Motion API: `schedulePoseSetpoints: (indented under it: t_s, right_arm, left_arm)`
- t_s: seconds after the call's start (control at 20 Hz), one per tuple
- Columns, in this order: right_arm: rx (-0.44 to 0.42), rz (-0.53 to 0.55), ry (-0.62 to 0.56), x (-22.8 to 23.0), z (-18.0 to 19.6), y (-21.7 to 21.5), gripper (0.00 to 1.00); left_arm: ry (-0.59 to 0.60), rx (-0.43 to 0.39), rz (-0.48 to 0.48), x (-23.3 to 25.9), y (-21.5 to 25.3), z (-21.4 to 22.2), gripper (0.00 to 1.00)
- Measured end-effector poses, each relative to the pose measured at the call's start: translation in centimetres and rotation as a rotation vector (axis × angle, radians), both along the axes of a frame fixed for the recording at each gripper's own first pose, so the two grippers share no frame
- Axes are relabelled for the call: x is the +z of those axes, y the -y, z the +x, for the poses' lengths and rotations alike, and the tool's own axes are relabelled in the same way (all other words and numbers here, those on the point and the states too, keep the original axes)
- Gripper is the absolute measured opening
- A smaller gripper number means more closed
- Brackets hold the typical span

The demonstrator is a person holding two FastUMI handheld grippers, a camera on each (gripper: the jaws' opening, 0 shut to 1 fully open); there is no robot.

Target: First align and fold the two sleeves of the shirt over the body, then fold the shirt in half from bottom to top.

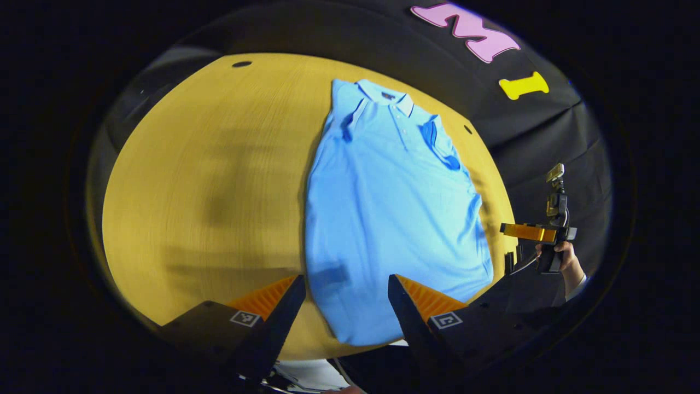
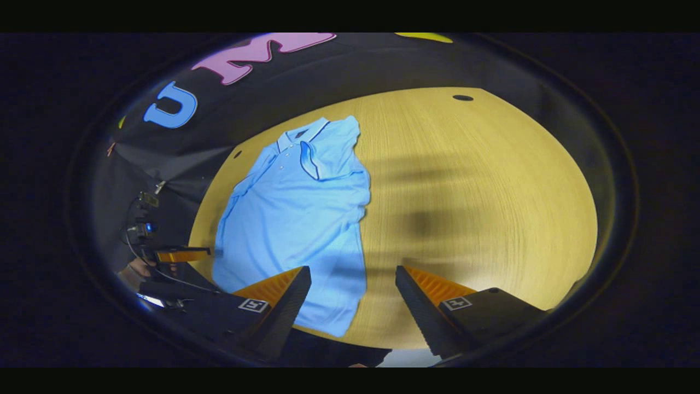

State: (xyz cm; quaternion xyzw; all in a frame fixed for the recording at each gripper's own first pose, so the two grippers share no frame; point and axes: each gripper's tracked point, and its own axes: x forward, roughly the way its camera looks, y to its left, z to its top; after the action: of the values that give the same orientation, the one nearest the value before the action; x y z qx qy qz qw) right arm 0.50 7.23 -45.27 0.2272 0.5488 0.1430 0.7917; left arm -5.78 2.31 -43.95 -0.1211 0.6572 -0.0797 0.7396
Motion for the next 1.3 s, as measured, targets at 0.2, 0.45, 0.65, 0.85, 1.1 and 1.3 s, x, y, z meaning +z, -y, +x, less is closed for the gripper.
schedulePoseSetpoints:
  t_s: [0.2,0.45,0.65,0.85,1.1,1.3]
  right_arm:
    - [-0.009,0.008,-0.049,-0.8,-4.2,-0.6,0.98]
    - [-0.022,0.062,-0.127,-2.0,-8.0,-2.1,0.97]
    - [-0.066,0.111,-0.154,-1.7,-8.3,-2.8,0.95]
    - [-0.118,0.229,-0.254,-1.6,-8.4,-5.2,0.81]
    - [-0.162,0.308,-0.314,-3.2,-8.3,-6.9,0.44]
    - [-0.231,0.368,-0.311,-3.3,-8.1,-6.7,0.07]
  left_arm:
    - [-0.033,0.017,-0.035,0.3,0.5,-3.0,0.97]
    - [-0.056,-0.015,-0.056,0.2,1.9,-4.0,0.96]
    - [-0.073,-0.026,-0.096,0.0,3.6,-4.1,0.94]
    - [-0.048,-0.047,-0.043,-0.5,3.5,-3.6,0.83]
    - [-0.032,-0.150,0.027,-1.4,2.7,-4.1,0.61]
    - [-0.069,0.013,-0.068,-1.3,2.8,-3.6,0.09]
